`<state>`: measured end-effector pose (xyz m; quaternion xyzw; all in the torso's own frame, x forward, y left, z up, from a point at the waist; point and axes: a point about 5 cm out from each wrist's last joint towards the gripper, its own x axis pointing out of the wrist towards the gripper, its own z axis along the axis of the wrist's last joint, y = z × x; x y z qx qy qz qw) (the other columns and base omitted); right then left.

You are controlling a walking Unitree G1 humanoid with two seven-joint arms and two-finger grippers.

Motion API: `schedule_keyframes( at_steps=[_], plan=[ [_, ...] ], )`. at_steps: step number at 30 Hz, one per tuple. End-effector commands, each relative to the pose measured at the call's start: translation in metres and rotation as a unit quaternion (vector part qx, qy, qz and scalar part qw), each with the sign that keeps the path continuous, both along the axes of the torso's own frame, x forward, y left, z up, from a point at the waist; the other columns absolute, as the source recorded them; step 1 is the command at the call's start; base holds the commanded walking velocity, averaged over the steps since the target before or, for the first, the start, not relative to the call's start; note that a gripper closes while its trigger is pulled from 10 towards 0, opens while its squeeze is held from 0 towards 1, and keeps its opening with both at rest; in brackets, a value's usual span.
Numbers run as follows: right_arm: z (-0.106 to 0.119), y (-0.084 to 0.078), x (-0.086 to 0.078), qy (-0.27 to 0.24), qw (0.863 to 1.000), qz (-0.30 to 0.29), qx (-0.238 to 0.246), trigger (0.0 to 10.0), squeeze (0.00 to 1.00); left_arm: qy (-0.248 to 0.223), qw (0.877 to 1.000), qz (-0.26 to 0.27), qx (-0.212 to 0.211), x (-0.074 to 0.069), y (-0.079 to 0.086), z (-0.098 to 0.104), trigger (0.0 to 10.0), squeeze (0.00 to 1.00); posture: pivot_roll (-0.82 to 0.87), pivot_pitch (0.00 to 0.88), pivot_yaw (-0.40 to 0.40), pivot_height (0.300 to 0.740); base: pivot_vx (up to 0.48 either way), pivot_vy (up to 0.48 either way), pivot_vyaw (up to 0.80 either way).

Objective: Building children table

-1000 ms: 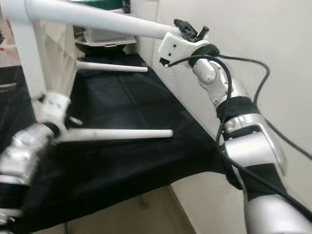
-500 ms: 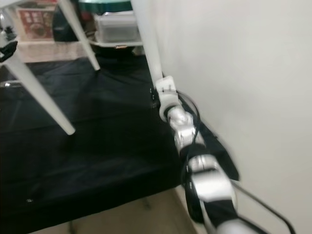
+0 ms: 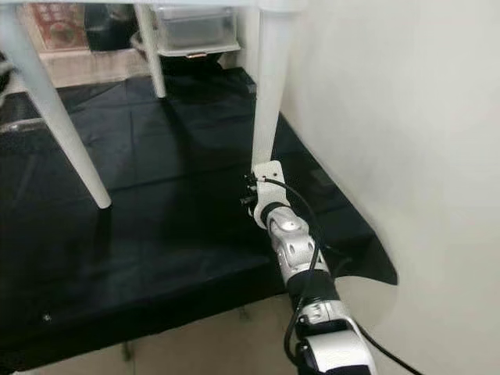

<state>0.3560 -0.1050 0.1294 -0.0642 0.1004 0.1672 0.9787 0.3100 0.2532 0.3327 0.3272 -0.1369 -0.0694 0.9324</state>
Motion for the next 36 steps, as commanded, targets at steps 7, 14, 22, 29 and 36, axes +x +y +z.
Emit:
schedule_keyframes(
  at_steps=[7,14,22,29,36],
  plan=[
    [0.034,-0.005,-0.016,-0.099,0.995,-0.004,0.024,10.0,1.00,0.004,0.986,0.019,-0.163,-0.045,-0.043,-0.082,10.0,0.00,0.06,0.000,-0.045,0.740,0.000,0.000,0.00],
    [0.030,-0.026,-0.037,-0.088,0.995,-0.025,0.042,10.0,1.00,0.067,0.965,0.085,-0.240,-0.075,-0.071,-0.141,10.0,0.00,0.07,0.000,-0.064,0.740,0.000,0.000,0.00],
    [0.031,-0.031,-0.065,-0.082,0.995,0.014,0.049,10.0,1.00,0.114,0.950,0.127,-0.262,-0.091,-0.066,-0.163,10.0,0.00,0.04,0.000,-0.042,0.740,0.000,0.000,0.00],
    [0.027,-0.038,-0.070,-0.076,0.997,-0.001,0.029,10.0,1.00,0.121,0.943,0.140,-0.275,-0.098,-0.068,-0.169,10.0,0.00,0.03,0.000,-0.038,0.740,-0.159,0.000,0.00],
    [0.025,-0.047,-0.065,-0.059,0.997,-0.046,-0.005,10.0,1.00,0.140,0.933,0.158,-0.293,-0.103,-0.077,-0.180,10.0,0.00,0.03,0.000,-0.037,0.740,-0.461,0.000,0.00]
  ],
)
